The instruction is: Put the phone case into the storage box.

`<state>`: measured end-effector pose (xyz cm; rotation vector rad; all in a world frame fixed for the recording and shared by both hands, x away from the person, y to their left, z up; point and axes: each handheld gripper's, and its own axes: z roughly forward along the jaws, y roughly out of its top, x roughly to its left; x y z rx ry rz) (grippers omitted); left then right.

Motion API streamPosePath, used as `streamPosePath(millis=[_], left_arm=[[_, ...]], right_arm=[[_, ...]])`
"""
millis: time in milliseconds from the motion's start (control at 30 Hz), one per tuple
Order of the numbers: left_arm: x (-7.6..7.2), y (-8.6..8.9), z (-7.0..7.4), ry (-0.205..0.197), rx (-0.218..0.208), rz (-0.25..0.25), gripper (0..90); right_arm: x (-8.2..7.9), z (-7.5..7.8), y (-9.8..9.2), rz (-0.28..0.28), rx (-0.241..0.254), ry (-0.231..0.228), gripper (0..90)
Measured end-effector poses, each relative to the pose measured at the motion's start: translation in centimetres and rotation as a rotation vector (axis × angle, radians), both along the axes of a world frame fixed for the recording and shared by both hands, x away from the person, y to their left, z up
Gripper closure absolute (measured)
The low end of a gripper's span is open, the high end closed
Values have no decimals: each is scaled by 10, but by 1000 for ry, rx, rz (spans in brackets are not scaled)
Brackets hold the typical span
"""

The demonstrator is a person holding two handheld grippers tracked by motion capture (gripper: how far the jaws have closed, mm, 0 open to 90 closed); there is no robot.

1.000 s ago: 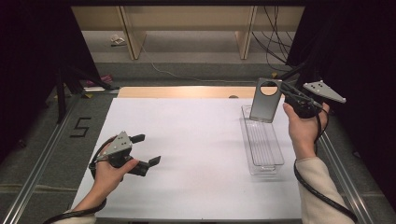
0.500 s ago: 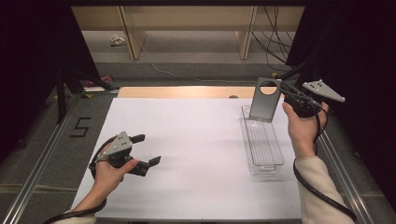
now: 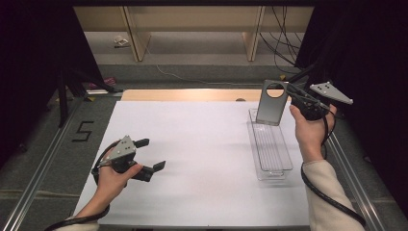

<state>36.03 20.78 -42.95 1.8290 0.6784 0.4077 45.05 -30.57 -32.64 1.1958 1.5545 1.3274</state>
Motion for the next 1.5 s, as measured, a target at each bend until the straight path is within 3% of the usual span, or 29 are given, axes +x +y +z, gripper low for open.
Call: streamPosePath(millis=[1500], left_arm=[[-1,0,0,-3,2,1,0]], right_arm=[[10,-1,4,9,0,2,850]])
